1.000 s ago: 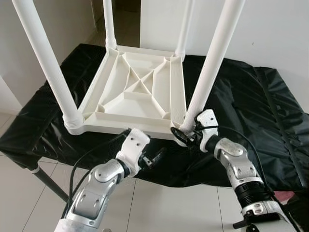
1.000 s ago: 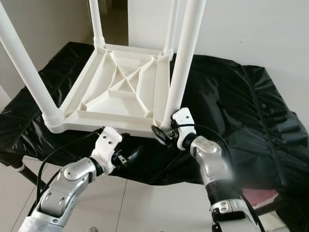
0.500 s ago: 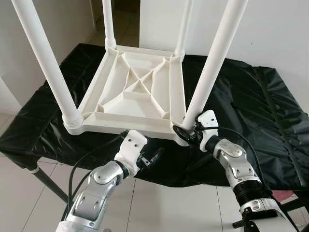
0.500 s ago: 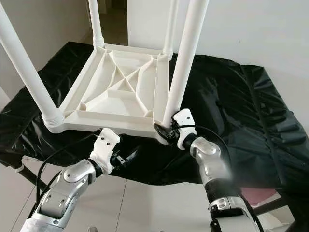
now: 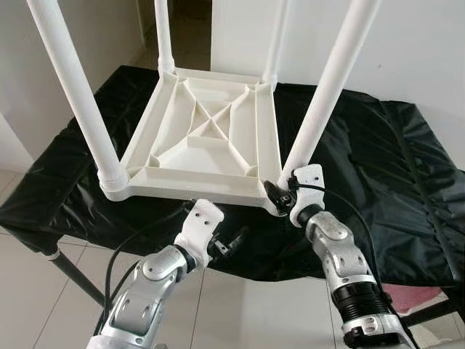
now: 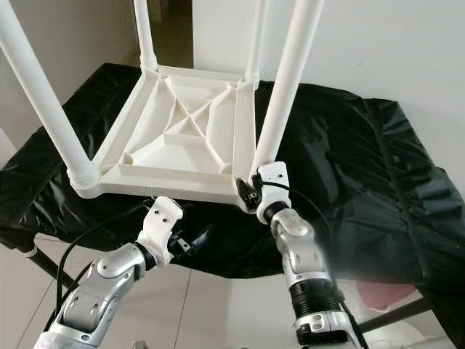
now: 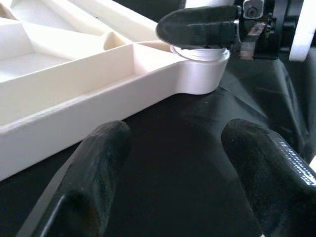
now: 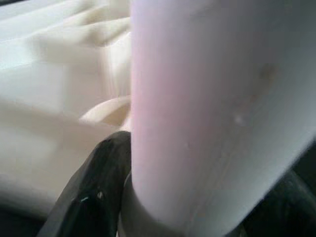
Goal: Building children table
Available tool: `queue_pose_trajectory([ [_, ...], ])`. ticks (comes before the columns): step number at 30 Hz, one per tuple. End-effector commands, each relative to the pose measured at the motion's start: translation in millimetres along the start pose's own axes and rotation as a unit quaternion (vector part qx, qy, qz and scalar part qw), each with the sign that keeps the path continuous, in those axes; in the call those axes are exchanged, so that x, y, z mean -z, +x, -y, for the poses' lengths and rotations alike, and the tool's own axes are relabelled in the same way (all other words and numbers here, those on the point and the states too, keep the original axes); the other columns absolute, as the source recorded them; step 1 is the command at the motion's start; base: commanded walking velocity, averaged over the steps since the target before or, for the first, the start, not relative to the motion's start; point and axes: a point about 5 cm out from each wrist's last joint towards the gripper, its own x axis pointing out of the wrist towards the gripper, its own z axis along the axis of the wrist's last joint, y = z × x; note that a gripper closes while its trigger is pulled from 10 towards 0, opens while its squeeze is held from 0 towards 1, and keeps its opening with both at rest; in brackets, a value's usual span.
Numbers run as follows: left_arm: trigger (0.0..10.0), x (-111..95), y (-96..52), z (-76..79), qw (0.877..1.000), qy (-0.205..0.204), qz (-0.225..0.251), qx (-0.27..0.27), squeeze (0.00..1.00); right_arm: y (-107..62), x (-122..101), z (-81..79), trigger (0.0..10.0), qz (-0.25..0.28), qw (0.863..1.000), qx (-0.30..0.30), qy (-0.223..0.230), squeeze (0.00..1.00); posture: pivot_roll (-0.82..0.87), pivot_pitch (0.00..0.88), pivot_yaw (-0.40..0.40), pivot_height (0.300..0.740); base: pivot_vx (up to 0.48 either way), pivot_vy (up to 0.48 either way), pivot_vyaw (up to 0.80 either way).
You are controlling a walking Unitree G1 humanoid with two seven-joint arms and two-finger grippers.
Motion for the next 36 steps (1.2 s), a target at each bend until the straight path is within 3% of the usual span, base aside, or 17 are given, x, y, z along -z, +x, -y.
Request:
queue_pose_trajectory([
  [1,10.0,0.7,1.7,-4.0,1.000,0.001,-0.002,-0.024,0.00,-11.3,17.1,6.9,10.0,-0.043,0.996,0.082,0.009,0.00,0.02,0.093,-0.048,0.740,0.000,0.000,0.00],
  [6,10.0,0.6,1.1,-5.7,1.000,0.003,-0.001,-0.025,0.00,-16.9,12.3,-10.4,10.0,-0.026,0.995,0.084,0.043,0.00,0.02,0.090,-0.042,0.740,0.000,0.000,0.00],
  [13,10.0,0.2,2.1,-3.1,1.000,0.007,-0.001,-0.013,0.00,-19.4,4.8,-12.7,10.0,-0.020,0.997,0.049,0.048,0.02,0.00,0.088,-0.039,0.740,0.000,0.000,0.00],
  [14,10.0,-0.2,2.3,-3.3,1.000,0.008,-0.001,-0.013,0.00,-20.2,4.5,-14.3,10.0,-0.019,0.997,0.040,0.057,1.00,0.00,0.087,-0.040,0.740,0.000,0.000,0.00],
  [20,10.0,-2.0,2.9,-4.0,1.000,0.008,0.003,-0.014,0.00,-23.1,-1.5,-14.8,10.0,-0.008,0.998,0.026,0.063,1.00,0.00,0.089,-0.040,0.740,0.000,0.000,0.00],
  [23,10.0,-2.8,2.6,-4.2,1.000,0.008,0.005,-0.014,0.00,-20.8,-5.0,-7.1,10.0,0.001,0.999,0.008,0.052,1.00,0.00,0.088,-0.039,0.740,0.000,0.000,0.00],
  [28,10.0,-4.7,1.3,-4.7,1.000,0.012,0.007,-0.012,0.00,-16.3,-7.3,3.8,10.0,0.006,0.997,-0.070,0.023,1.00,0.01,0.090,-0.036,0.740,0.000,0.000,0.00],
  [29,10.0,-5.6,0.6,-4.9,1.000,0.012,0.008,-0.009,0.00,-14.8,-7.4,7.9,10.0,0.005,0.996,-0.092,0.016,0.00,0.01,0.092,-0.033,0.740,0.000,0.000,0.00],
  [36,10.0,-7.7,-2.3,0.0,1.000,0.017,0.009,0.017,0.00,-4.0,-12.1,20.3,10.0,0.017,0.979,-0.198,-0.047,0.00,0.00,0.100,-0.017,0.740,0.000,0.000,0.00],
])
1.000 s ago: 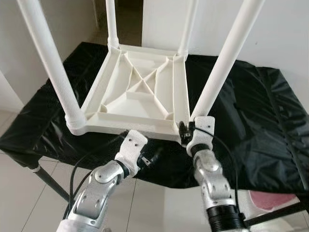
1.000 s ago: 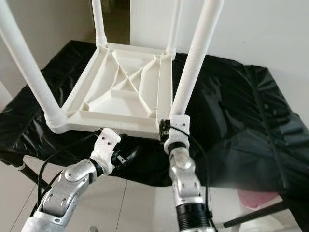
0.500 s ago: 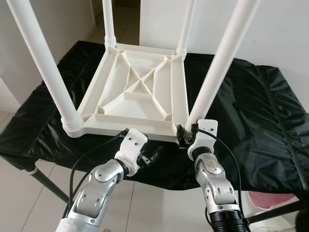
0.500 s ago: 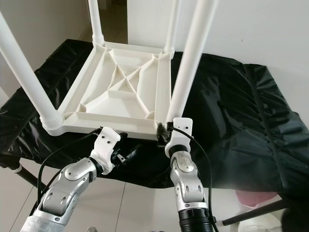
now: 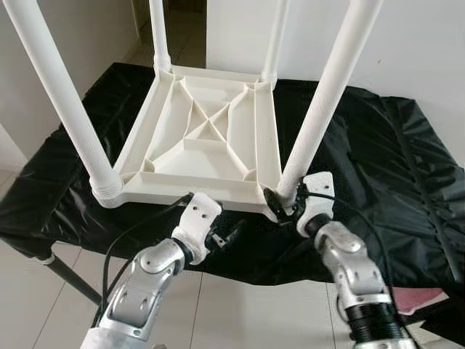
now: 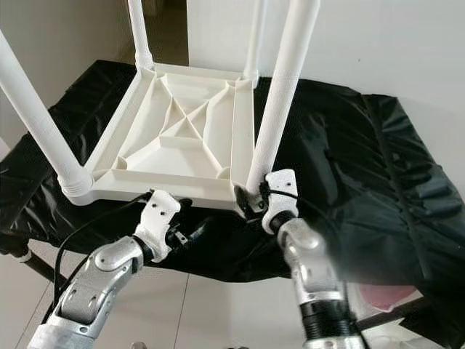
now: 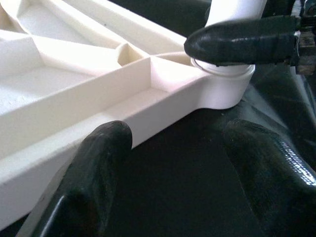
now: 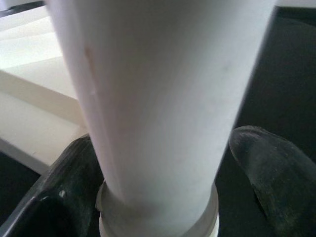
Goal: Building children table
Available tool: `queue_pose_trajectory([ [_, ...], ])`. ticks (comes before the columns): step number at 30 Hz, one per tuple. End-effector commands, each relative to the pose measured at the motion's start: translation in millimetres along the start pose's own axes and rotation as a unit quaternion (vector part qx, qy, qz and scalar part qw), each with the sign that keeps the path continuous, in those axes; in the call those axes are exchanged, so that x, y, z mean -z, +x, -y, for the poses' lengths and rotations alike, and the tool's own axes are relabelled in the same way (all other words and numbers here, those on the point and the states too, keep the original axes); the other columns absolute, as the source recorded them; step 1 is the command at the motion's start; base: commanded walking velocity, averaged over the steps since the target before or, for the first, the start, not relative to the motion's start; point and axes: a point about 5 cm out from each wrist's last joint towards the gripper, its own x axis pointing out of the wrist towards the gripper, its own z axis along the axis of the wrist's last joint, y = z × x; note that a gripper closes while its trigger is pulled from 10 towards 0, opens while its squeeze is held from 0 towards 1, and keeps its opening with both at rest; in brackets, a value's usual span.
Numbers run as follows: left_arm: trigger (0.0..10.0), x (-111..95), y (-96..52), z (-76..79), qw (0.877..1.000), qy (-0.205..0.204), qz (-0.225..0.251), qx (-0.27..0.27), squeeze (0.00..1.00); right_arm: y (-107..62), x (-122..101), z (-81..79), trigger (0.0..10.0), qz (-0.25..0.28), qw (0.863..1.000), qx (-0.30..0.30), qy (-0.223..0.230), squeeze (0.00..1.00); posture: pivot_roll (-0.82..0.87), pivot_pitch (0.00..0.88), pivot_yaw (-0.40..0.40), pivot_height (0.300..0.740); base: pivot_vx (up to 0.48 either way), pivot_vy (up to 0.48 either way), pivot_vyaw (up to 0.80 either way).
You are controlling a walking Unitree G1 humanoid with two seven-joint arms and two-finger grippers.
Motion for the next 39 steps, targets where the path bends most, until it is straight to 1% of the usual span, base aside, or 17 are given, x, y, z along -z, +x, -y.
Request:
queue_pose_trajectory([
  [1,10.0,0.8,-0.7,6.1,1.000,-0.004,-0.001,0.020,0.00,2.3,0.0,0.5,10.0,0.006,0.999,-0.037,-0.012,0.00,0.00,0.100,-0.017,0.740,0.000,0.000,0.00],
  [3,10.0,-0.5,-0.7,7.5,1.000,-0.004,0.001,0.025,0.00,6.2,-2.9,0.5,10.0,0.009,0.997,-0.074,-0.032,0.00,0.00,0.100,-0.017,0.740,0.000,0.000,0.00],
  [5,10.0,-0.5,-0.7,7.5,1.000,-0.004,0.001,0.025,0.00,6.2,-2.9,0.5,10.0,0.009,0.997,-0.074,-0.032,0.00,0.00,0.100,-0.017,0.740,0.000,0.000,0.00],
  [7,10.0,-1.9,-0.2,7.1,1.000,-0.003,0.002,0.025,0.00,11.1,-3.1,0.4,10.0,0.004,0.993,-0.111,-0.046,0.00,0.01,0.099,-0.020,0.740,0.000,0.000,0.00],
  [8,10.0,-1.9,-0.2,7.1,1.000,-0.003,0.002,0.025,0.00,11.1,-3.1,0.4,10.0,0.004,0.993,-0.111,-0.046,0.00,0.01,0.099,-0.020,0.740,0.000,0.000,0.00],
  [10,10.0,-2.6,-0.1,6.5,1.000,-0.002,0.003,0.023,0.00,14.8,-1.6,1.0,10.0,-0.001,0.989,-0.135,-0.053,0.00,0.01,0.099,-0.023,0.740,0.000,0.000,0.00],
  [13,10.0,-2.8,-0.4,6.4,1.000,-0.002,0.003,0.022,0.00,16.1,-0.1,1.8,10.0,-0.004,0.988,-0.143,-0.057,0.00,0.02,0.100,-0.028,0.740,0.000,0.000,0.00],
  [14,10.0,-2.8,-1.0,6.9,1.000,-0.002,0.003,0.021,0.00,16.6,1.8,2.4,2.9,-0.007,0.987,-0.149,-0.056,0.00,0.02,0.102,-0.030,0.740,0.000,0.000,0.00],
  [15,10.0,-3.0,-1.6,7.3,1.000,-0.003,0.003,0.019,0.00,17.1,3.9,3.2,0.0,-0.009,0.986,-0.157,-0.056,0.00,0.02,0.101,-0.033,0.740,0.000,0.000,0.00],
  [25,10.0,-2.2,-3.1,9.2,1.000,-0.007,0.002,0.015,0.00,15.2,8.3,6.5,0.0,-0.009,0.983,-0.173,-0.056,0.00,0.02,0.104,-0.038,0.740,0.000,0.000,0.00],
  [26,10.0,-2.2,-2.8,9.2,1.000,-0.008,0.002,0.015,0.00,13.9,9.3,6.7,2.0,-0.011,0.984,-0.172,-0.049,0.00,0.02,0.103,-0.038,0.740,0.000,0.000,0.00],
  [27,10.0,-2.2,-2.2,9.0,1.000,-0.007,0.002,0.016,0.00,13.0,9.4,7.0,10.0,-0.011,0.985,-0.165,-0.044,0.00,0.02,0.102,-0.038,0.740,0.000,0.000,0.00],
  [30,10.0,-2.6,-1.8,8.4,1.000,-0.007,0.003,0.016,0.00,12.2,8.4,6.1,10.0,-0.008,0.987,-0.156,-0.032,0.00,0.01,0.103,-0.035,0.740,0.000,0.000,0.00],
  [32,10.0,-2.4,-1.9,8.2,1.000,-0.009,0.002,0.017,0.00,11.0,6.6,3.6,10.0,-0.004,0.990,-0.137,-0.016,0.00,0.01,0.103,-0.035,0.740,0.000,0.000,0.00],
  [36,10.0,-0.8,-2.3,9.4,1.000,-0.009,0.000,0.018,0.00,9.5,7.1,1.0,10.0,-0.007,0.993,-0.115,-0.017,0.00,0.01,0.102,-0.035,0.740,0.000,0.000,0.00],
  [38,10.0,-2.5,-0.7,9.5,1.000,-0.008,0.002,0.021,0.00,9.6,7.8,-3.2,10.0,-0.016,0.999,-0.051,0.006,0.00,0.00,0.105,-0.031,0.740,0.000,0.000,0.00],
  [39,10.0,-3.4,-0.2,9.2,1.000,-0.008,0.003,0.021,0.00,9.1,7.9,-4.8,10.0,-0.019,0.999,-0.028,0.016,0.00,0.00,0.107,-0.029,0.740,0.000,0.000,0.00],
])
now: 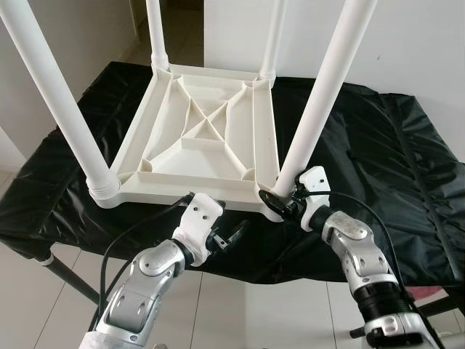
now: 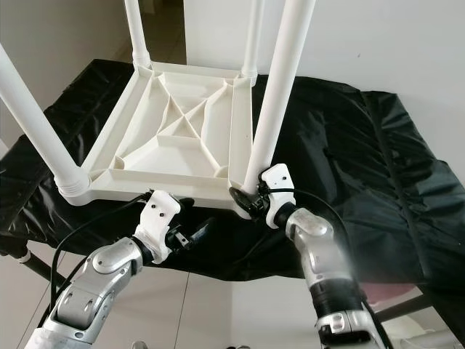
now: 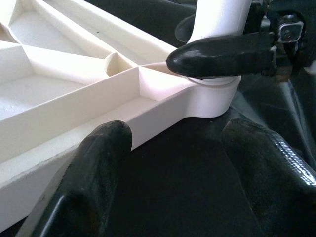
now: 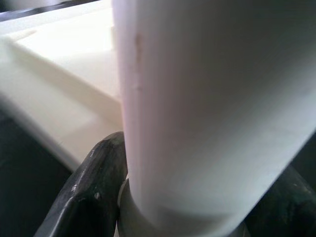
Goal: Building children table
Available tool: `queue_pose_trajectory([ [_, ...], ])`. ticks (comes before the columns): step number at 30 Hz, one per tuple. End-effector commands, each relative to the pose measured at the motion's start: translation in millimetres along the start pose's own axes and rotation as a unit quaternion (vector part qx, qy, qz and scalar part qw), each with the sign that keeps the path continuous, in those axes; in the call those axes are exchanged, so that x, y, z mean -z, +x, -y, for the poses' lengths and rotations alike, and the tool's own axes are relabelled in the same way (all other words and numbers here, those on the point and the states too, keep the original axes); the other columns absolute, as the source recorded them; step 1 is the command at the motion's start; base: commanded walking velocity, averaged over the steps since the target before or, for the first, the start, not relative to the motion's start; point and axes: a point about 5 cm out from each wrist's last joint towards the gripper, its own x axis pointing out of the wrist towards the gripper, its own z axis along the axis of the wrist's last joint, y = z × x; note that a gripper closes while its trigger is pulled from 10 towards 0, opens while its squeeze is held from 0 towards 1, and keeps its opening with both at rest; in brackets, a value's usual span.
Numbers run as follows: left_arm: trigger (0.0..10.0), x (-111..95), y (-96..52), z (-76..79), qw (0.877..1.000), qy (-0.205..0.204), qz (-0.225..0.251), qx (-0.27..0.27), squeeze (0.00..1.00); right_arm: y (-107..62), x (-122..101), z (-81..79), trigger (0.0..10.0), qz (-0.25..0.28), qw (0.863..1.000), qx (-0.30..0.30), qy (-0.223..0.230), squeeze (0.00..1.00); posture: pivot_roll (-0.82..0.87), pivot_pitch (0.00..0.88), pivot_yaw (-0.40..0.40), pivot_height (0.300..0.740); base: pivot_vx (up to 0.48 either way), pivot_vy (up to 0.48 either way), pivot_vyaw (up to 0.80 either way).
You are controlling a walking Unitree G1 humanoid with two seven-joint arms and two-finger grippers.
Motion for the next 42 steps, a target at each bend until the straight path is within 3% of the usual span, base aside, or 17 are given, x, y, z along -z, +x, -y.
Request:
queue_pose_trajectory([
  [1,10.0,0.8,2.2,2.6,1.000,-0.002,-0.005,0.008,0.00,-3.1,7.9,-1.3,10.0,-0.025,0.997,0.057,0.040,0.00,0.00,0.107,-0.029,0.740,0.000,0.000,0.00],
  [7,10.0,2.5,3.3,3.9,1.000,-0.002,-0.007,0.011,0.00,-7.0,16.8,-11.7,10.0,-0.049,0.986,0.146,0.059,0.00,0.00,0.099,-0.027,0.740,0.000,0.000,0.00],
  [13,10.0,0.7,3.8,1.4,1.000,0.001,-0.005,0.011,0.00,-11.4,23.1,-31.6,10.0,-0.063,0.963,0.250,0.077,0.00,0.01,0.096,-0.027,0.740,0.000,0.000,0.00],
  [17,10.0,1.4,3.1,1.8,1.000,-0.001,-0.006,0.009,0.00,-5.2,19.1,-47.6,10.0,-0.052,0.968,0.227,0.098,0.00,0.00,0.100,-0.023,0.740,0.000,0.000,0.00],
  [23,10.0,1.7,4.5,4.6,1.000,-0.001,-0.006,0.015,0.00,-5.0,10.6,-47.7,10.0,-0.042,0.969,0.221,0.101,0.00,0.00,0.098,-0.024,0.740,0.000,0.000,0.00],
  [24,10.0,1.4,4.3,3.7,1.000,-0.001,-0.006,0.014,0.00,-5.3,7.8,-46.8,10.0,-0.034,0.971,0.214,0.103,1.00,0.00,0.096,-0.025,0.740,0.000,0.000,0.00],
  [28,10.0,1.2,4.1,2.4,1.000,0.000,-0.006,0.012,0.00,-6.6,3.7,-44.0,10.0,-0.025,0.972,0.212,0.099,1.00,0.00,0.095,-0.028,0.740,0.000,0.000,0.00],
  [32,10.0,1.9,3.2,3.6,1.000,0.000,-0.007,0.012,0.00,-9.6,0.3,-28.8,10.0,-0.017,0.977,0.190,0.093,1.00,0.00,0.092,-0.030,0.740,0.000,0.000,0.00],
  [33,10.0,2.1,3.1,4.2,1.000,-0.001,-0.007,0.013,0.00,-10.1,-0.1,-24.4,10.0,-0.017,0.981,0.175,0.085,0.18,0.00,0.092,-0.030,0.740,0.000,0.000,0.00],
  [34,10.0,2.2,3.0,4.6,1.000,-0.001,-0.007,0.013,0.00,-10.4,-0.3,-22.0,10.0,-0.017,0.983,0.165,0.080,0.18,0.00,0.092,-0.030,0.740,0.000,0.000,0.00],
  [35,10.0,2.2,3.4,4.7,1.000,-0.001,-0.007,0.014,0.00,-9.9,-0.4,-18.8,10.0,-0.017,0.988,0.139,0.067,0.00,0.00,0.089,-0.032,0.740,0.000,0.000,0.00],
  [42,10.0,1.9,4.9,4.3,1.000,0.000,-0.006,0.015,0.00,-6.9,-1.9,-5.1,10.0,-0.018,0.997,0.059,0.037,0.00,0.00,0.083,-0.035,0.740,0.000,0.000,0.00],
])
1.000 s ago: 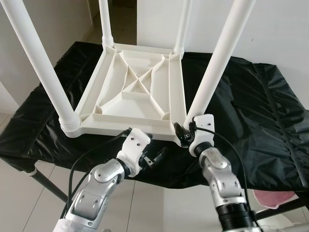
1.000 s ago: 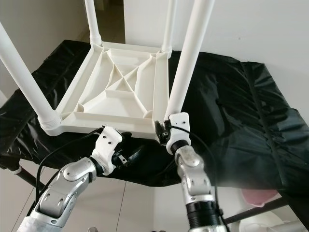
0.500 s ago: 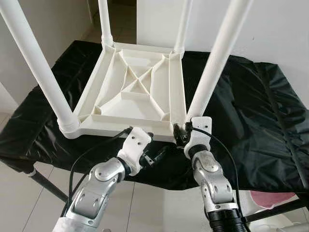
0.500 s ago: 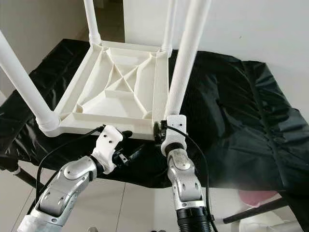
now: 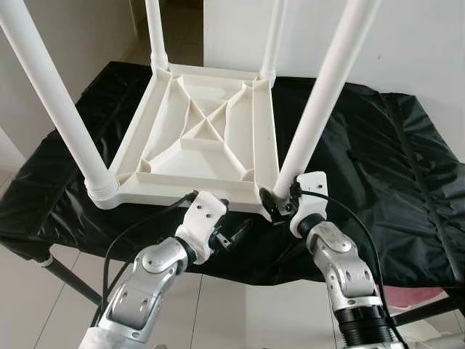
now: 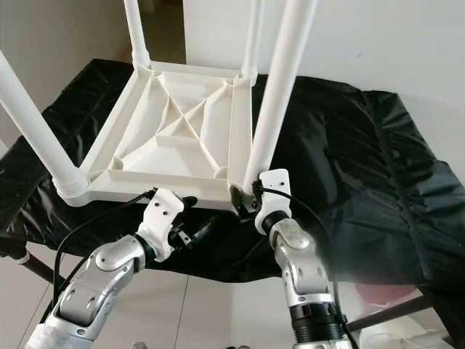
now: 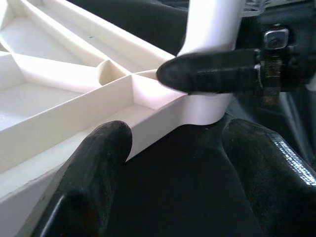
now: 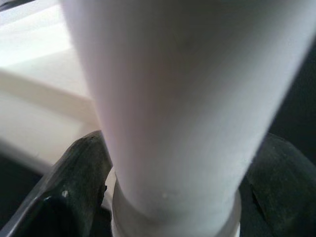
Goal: Building children table
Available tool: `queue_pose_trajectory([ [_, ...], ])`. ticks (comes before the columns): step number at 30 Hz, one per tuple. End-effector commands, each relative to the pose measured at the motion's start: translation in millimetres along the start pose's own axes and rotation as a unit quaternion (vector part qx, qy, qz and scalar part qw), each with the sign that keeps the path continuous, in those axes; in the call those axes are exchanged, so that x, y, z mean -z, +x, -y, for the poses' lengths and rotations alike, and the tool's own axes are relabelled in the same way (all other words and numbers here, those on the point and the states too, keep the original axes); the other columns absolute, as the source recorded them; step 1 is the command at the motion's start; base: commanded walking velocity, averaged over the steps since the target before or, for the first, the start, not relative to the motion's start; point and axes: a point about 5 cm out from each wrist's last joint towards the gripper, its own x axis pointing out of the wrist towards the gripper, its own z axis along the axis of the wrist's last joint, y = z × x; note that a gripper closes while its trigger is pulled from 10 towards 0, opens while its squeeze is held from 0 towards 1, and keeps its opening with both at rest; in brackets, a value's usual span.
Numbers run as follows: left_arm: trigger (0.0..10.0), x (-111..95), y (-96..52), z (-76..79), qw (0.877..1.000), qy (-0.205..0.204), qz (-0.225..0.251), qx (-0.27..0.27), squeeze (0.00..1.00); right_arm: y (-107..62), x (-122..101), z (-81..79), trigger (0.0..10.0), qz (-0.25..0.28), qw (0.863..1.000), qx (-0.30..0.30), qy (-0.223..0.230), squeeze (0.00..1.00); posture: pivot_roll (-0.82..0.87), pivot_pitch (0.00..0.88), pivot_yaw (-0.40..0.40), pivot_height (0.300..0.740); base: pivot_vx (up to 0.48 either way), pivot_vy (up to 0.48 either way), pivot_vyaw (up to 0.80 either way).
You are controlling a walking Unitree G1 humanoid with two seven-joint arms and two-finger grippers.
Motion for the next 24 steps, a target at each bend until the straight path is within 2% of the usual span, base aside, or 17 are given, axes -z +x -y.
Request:
queue_pose_trajectory([
  [1,10.0,4.8,1.0,2.7,1.000,-0.005,-0.008,0.005,0.00,0.8,0.1,0.1,10.0,0.004,1.000,-0.013,0.005,0.00,0.00,0.083,-0.035,0.740,0.000,0.000,0.00],
  [3,10.0,4.6,1.6,2.5,1.000,-0.005,-0.008,0.005,0.00,5.7,-5.1,4.5,10.0,0.014,0.997,-0.064,-0.030,0.00,0.00,0.077,-0.033,0.740,0.000,0.000,0.00],
  [5,10.0,4.5,1.7,2.4,1.000,-0.004,-0.007,0.005,0.00,6.9,-6.3,4.9,10.0,0.016,0.996,-0.078,-0.037,0.00,0.00,0.077,-0.033,0.740,0.000,0.000,0.00],
  [8,10.0,4.0,1.6,3.2,1.000,-0.004,-0.007,0.006,0.00,15.5,-10.4,2.0,10.0,0.019,0.988,-0.138,-0.063,0.00,0.00,0.077,-0.033,0.740,0.000,0.000,0.00],
  [13,10.0,3.8,1.4,3.2,1.000,-0.004,-0.007,0.006,0.00,20.0,-10.6,2.1,10.0,0.017,0.984,-0.164,-0.072,0.00,0.00,0.077,-0.033,0.740,0.000,0.000,0.00],
  [14,10.0,4.5,0.5,3.4,1.000,-0.004,-0.008,0.005,0.00,21.9,-8.5,3.2,5.0,0.012,0.981,-0.174,-0.081,0.00,0.02,0.078,-0.038,0.740,0.000,0.000,0.00],
  [15,10.0,4.5,0.5,3.4,1.000,-0.004,-0.008,0.005,0.00,21.9,-8.5,3.2,5.0,0.012,0.981,-0.174,-0.081,0.00,0.02,0.078,-0.038,0.740,0.000,0.000,0.00],
  [16,10.0,4.7,0.0,3.5,1.000,-0.004,-0.008,0.004,0.00,22.5,-7.2,4.6,0.0,0.010,0.980,-0.179,-0.084,0.00,0.02,0.076,-0.040,0.740,0.000,0.000,0.00],
  [24,10.0,5.3,-0.8,4.3,1.000,-0.005,-0.009,0.002,0.00,22.8,-4.0,10.2,0.0,0.011,0.977,-0.194,-0.088,0.00,0.01,0.074,-0.041,0.740,0.000,0.000,0.00],
])
